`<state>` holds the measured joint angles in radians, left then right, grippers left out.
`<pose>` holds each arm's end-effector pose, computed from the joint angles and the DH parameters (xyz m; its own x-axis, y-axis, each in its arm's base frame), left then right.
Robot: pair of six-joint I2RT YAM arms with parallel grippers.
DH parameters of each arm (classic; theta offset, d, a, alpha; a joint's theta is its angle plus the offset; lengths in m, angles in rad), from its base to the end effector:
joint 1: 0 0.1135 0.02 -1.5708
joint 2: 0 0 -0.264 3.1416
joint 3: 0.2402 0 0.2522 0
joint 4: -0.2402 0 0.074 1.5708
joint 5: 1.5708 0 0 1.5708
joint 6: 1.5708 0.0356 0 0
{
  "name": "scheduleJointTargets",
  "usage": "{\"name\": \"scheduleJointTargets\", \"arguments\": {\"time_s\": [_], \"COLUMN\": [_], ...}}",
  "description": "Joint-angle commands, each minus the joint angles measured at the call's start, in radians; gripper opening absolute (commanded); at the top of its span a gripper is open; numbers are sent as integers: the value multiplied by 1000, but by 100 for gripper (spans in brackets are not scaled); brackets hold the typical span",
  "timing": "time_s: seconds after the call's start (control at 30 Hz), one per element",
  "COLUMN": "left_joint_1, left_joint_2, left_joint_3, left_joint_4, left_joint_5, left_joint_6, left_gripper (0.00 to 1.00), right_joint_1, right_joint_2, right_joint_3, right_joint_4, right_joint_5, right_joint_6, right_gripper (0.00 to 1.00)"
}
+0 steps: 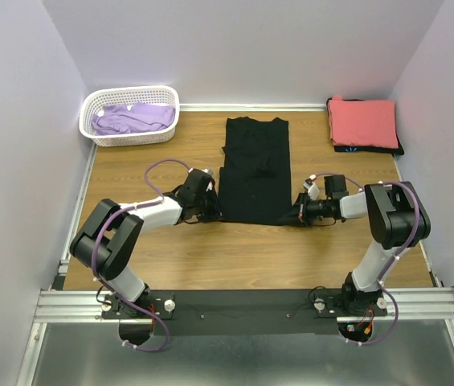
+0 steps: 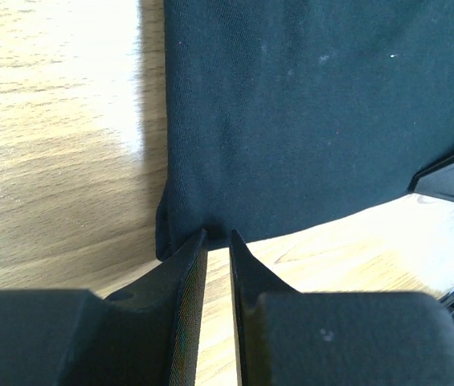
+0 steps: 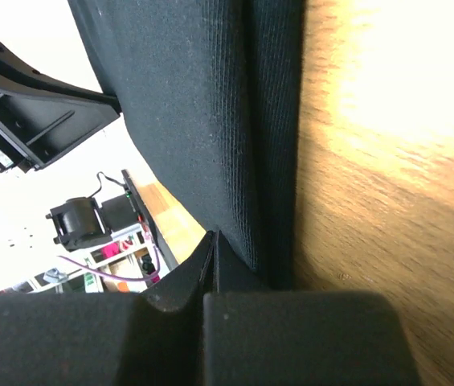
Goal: Fold and stack the t-shirts
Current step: Fold the tshirt
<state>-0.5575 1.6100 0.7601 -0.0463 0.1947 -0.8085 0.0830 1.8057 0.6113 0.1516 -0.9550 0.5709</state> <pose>0.2553 -0.1673 0.1478 -0.9072 -0.2706 -0.3220 -0.0500 0.8296 -0.5561 0.2716 0.0518 0.0828 -0.9717 0.2324 -0.0429 0.0801 0.4943 0.8656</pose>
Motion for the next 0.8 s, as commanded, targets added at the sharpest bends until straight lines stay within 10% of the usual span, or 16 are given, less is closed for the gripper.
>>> {"name": "scheduleJointTargets", "arguments": {"time_s": [0.0, 0.4, 0.6, 0.77], "left_joint_1": [5, -21, -48, -99], "left_joint_2": [-13, -216, -236, -164], "left_joint_3": [-12, 4, 60, 151], "left_joint_4": [-112, -265, -340, -403], "left_joint_5": [-43, -168, -326, -428], "left_joint_6": [38, 12, 17, 43], "left_gripper": [25, 47, 79, 94], "right_joint_1": [-17, 43, 150, 268], "right_joint_2": [-3, -440, -506, -421], "right_joint_3": [-35, 61, 117, 174], "right_joint_4": [-87, -501, -632, -678], "right_joint_5": [134, 481, 746, 917], "right_joint_6": [-45, -141, -115, -80], "right_gripper": [5, 14, 56, 72]}}
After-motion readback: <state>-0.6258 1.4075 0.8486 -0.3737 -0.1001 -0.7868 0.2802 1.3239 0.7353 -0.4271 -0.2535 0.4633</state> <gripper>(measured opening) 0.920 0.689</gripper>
